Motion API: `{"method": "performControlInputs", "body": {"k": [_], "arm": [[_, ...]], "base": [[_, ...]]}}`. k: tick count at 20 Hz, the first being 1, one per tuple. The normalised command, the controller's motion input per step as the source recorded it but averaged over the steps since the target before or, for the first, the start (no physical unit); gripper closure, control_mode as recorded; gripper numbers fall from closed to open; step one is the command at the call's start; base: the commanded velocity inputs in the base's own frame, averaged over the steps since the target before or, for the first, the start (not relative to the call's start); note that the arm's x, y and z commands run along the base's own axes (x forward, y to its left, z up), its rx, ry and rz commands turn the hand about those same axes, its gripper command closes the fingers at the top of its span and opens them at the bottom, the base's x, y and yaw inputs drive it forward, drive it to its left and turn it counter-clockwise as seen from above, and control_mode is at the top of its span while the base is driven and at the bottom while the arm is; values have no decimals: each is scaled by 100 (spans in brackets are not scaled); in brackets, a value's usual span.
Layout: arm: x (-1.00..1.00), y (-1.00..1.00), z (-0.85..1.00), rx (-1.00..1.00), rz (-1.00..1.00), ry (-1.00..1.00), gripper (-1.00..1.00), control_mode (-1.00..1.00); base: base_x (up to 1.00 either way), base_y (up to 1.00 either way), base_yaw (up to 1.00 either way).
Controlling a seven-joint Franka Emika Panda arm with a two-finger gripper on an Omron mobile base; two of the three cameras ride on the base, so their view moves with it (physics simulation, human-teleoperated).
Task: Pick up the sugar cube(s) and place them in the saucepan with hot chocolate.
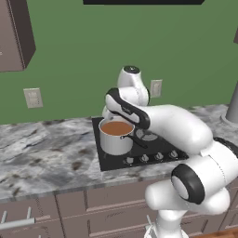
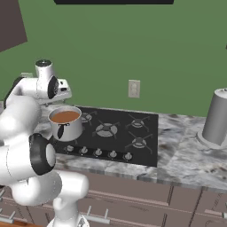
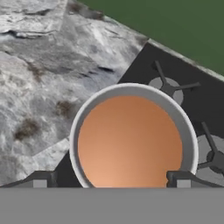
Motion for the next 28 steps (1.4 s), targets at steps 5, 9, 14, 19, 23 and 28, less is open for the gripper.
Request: {"method": "performControlInputs", "body": {"k": [5,9,14,19,23,28], "arm": [[-25,0,19,6,0,-21,-100,-100],[-30,-10,23,11,0,-22,-100,-100],[-45,-34,8,14,0,-10,-100,-100],[-84,-37,10,18,0,-5,-100,-100],[-81,-41,32,22,0,-5,-100,-100],[-90,-42,32,23,0,-1,-100,-100]], "base": [[0,0,0],[0,0,0],[0,0,0],[0,0,0],[0,0,0],[0,0,0]]}}
